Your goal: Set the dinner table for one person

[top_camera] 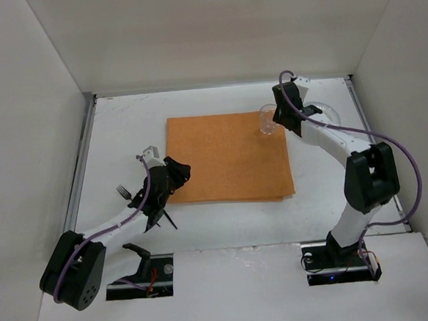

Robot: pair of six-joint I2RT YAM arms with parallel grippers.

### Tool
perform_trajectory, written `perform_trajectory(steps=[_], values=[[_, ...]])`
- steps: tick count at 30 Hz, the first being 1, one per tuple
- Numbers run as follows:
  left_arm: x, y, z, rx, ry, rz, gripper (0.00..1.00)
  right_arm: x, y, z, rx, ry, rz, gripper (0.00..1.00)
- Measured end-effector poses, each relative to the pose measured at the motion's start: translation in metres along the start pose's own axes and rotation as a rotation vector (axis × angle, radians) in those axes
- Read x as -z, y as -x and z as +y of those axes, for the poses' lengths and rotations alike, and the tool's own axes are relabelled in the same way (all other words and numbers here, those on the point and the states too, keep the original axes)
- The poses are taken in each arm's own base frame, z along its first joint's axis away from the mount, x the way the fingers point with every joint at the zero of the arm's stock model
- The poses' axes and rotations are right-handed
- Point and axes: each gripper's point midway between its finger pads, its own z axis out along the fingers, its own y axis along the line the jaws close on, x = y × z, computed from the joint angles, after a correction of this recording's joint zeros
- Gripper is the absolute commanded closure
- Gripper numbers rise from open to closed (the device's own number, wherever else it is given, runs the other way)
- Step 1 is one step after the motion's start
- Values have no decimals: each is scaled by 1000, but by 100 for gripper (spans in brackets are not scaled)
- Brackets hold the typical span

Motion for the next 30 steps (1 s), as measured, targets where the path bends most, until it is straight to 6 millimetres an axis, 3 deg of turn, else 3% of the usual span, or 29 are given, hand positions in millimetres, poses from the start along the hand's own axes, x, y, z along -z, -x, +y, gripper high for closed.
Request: perform_trajectory(steps=[11,21,26,30], values=[[-2,-9,7,-4,26,27,60,-30,18,28,51,10,-15,95],[-2,-10,7,-3,26,28,60,-60,-20,22,121,-43,75,92],[-3,-15,10,-7,35,43,60,-63,-19,24,123,-44,72,78],[-3,-15,10,-7,35,43,60,-64,-20,24,120,-42,76,59]])
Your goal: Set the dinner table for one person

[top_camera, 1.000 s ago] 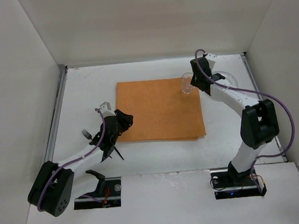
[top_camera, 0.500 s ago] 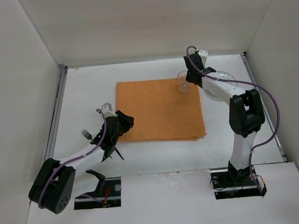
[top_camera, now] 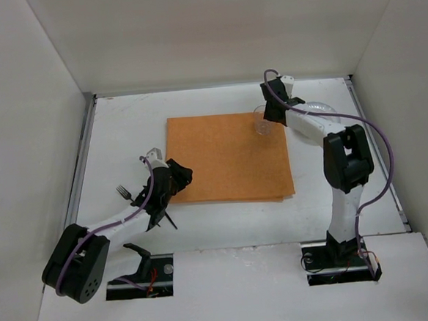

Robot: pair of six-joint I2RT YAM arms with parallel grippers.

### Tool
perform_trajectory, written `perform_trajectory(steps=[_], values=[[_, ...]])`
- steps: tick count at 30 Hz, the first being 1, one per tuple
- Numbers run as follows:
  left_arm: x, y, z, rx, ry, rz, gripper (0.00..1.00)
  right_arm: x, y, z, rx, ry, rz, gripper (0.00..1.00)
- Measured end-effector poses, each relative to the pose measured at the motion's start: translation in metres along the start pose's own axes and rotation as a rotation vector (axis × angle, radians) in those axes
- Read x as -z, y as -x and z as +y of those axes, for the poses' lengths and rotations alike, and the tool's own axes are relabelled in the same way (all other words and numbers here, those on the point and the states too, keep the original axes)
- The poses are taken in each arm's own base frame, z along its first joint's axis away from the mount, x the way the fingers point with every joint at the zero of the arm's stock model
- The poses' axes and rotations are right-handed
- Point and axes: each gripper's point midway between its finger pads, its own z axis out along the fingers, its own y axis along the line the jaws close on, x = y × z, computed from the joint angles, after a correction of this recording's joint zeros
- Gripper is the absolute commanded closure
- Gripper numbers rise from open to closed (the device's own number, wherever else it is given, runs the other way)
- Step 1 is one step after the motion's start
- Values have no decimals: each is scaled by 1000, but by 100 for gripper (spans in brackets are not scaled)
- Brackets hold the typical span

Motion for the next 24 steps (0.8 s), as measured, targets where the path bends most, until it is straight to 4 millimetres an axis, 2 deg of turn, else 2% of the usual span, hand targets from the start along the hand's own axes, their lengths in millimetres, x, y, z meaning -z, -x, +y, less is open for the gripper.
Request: perform_trajectory(steps=[5,8,13,17,19,21,24], values=[[0,-1,1,-1,2,3,60,3,1,0,1,10,-7,47],[0,-2,0,-3,1,7,60,14,6,-3,-7,24,-18,42],[-1,-3,0,-4,2,9,60,55,34,-6,-69,99,-100,34],[-1,-4,1,-4,2,10,60,94,56,-16,-147,172,-198,34],[-1,-4,1,-5,3,10,60,109,61,-27,-200,199,-244,36],[-1,-4,1,-5,3,10,60,114,62,-44,-264,205,-280,39],[-1,-4,1,-4,3,10,60,103,53,-79,-376,172,-302,42]])
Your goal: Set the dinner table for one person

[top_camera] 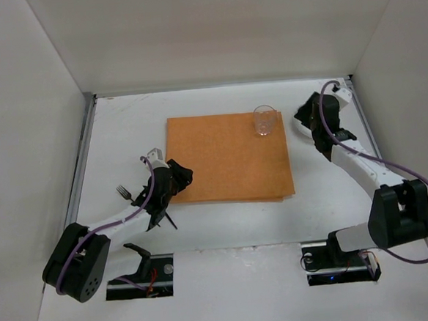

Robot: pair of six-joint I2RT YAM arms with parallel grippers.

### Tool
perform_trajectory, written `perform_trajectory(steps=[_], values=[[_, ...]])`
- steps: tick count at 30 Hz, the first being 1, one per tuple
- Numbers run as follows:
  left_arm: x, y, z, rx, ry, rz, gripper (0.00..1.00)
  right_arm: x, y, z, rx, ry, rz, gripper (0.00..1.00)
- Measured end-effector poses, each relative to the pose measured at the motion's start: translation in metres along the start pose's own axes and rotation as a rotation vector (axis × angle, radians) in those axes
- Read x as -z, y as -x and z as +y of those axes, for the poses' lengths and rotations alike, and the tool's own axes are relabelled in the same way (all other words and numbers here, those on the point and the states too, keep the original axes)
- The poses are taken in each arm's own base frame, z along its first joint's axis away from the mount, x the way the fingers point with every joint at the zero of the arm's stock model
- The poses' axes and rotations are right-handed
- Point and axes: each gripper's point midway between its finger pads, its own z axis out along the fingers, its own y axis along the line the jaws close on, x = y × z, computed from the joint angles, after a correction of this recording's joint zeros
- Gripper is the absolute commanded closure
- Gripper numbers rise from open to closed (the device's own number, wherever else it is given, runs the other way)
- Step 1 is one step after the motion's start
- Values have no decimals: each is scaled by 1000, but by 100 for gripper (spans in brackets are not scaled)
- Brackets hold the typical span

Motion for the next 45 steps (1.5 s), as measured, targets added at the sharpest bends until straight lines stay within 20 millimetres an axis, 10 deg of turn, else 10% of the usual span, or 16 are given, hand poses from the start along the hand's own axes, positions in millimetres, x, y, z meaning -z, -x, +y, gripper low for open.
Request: perform_trajectory(steps=[7,13,27,45], values=[[0,-2,-1,-2,-4,4,60,-26,-32,-115,-226,-220,16,43],[1,-3,-3,1,-9,8,60,-41,-53,-158,-393,-267,44,43],[1,-4,-5,11,-14,14,59,-69,-84,-173,-635,-243,92,49],[-1,-8,-4,15,-15,25,59,-96,-76,-167,-793,-141,50,90]])
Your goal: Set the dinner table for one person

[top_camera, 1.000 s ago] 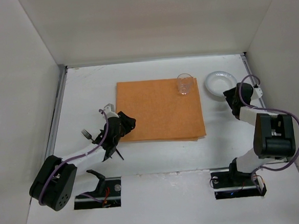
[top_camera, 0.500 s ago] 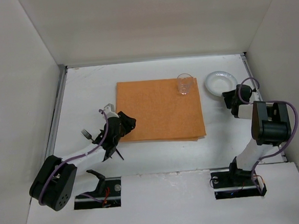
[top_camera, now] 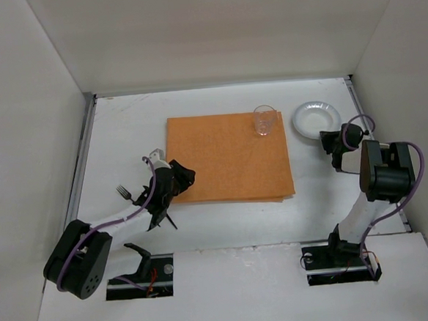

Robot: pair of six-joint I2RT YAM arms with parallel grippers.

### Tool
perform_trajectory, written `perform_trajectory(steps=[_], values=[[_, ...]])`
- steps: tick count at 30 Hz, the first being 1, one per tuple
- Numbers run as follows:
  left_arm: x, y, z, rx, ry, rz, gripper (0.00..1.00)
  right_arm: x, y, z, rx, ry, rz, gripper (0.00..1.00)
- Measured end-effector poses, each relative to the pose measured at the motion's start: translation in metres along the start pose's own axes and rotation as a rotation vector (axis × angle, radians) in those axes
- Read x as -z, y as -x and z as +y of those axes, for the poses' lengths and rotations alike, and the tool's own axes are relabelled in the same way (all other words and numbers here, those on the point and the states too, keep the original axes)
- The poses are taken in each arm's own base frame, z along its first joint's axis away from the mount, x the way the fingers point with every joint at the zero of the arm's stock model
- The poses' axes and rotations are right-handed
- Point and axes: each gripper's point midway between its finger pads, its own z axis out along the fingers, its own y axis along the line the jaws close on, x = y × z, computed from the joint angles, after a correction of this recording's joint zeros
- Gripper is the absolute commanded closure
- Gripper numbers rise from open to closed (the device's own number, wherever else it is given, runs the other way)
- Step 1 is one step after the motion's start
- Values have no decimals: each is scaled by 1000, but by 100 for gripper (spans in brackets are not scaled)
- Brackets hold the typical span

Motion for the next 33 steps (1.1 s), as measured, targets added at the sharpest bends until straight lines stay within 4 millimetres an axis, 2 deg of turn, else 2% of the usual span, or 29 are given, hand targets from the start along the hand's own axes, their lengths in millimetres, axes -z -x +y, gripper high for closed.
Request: perform_trajectory(steps=[5,8,11,15,19,21,23,25,27,30,33], values=[[-1,-3,2,-3,8,8,59,16,2,-2,-1,2,-2,93],[-1,-4,2,-5,7,11,59,31,5,6,10,24,-10,93],[-1,-5,3,-6,10,13,59,50,12,24,20,83,-32,93],[-2,-5,3,-8,12,10,59,83,20,59,35,200,-69,93],[-1,-3,3,-8,13,4,58,122,10,86,72,318,-69,93],[-1,-2,2,-7,12,-4,58,142,-5,95,102,368,-41,93],[0,0,1,-7,10,-9,58,163,-29,104,146,416,12,93],[0,1,0,-6,8,-14,57,184,-60,112,202,464,85,93],[0,3,0,-5,7,-21,56,208,-101,117,262,517,190,92],[1,6,1,-7,12,-31,55,237,-160,112,348,562,353,92],[2,11,4,-10,25,-48,54,248,-204,99,421,545,474,92]])
